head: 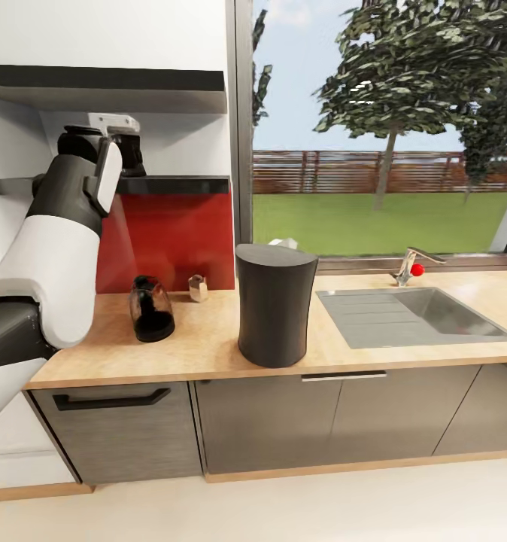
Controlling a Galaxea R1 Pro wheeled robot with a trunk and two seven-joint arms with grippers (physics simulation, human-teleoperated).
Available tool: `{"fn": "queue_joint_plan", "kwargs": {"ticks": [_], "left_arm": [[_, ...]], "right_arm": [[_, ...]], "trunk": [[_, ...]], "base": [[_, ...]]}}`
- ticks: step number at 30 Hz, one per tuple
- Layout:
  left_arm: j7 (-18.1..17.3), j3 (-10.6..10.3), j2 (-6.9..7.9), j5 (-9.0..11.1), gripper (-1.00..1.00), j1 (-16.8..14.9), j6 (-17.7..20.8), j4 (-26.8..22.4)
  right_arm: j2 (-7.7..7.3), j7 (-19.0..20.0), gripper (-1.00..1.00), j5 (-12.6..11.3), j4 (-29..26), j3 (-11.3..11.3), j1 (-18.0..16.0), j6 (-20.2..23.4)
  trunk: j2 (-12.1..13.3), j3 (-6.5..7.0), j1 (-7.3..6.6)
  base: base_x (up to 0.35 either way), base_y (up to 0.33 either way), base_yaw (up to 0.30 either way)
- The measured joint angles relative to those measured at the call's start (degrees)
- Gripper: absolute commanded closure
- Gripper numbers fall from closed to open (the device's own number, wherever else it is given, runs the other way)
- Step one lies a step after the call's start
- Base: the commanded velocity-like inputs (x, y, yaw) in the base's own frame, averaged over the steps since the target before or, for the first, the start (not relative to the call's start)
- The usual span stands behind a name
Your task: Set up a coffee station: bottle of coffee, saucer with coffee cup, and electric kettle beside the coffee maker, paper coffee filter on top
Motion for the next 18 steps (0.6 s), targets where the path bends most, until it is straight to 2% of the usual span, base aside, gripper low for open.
{"fn": "queue_joint_plan", "kwargs": {"ticks": [3,8,18], "left_arm": [[-0.42,0.02,1.23,-0.05,-1.00,-0.01,0.56,-0.67],[-4.97,-0.02,3.54,-0.29,-1.00,-0.10,0.69,-0.73],[-6.50,-0.37,4.12,-0.46,-1.00,-0.18,0.82,-0.81]], "right_arm": [[-0.08,0.00,-1.00,0.09,0.27,-0.04,0.47,0.00],[-1.28,0.00,-1.00,0.21,0.35,0.01,0.98,0.00],[-2.48,0.00,-1.00,0.18,0.36,-0.02,1.29,0.00]], "trunk": [[-0.02,0.00,-0.02],[-0.01,0.00,-0.03],[-0.01,0.00,-0.03]], "base": [[0.116,0.000,0.000],[0.225,0.000,0.000],[0.248,0.000,0.000]]}}
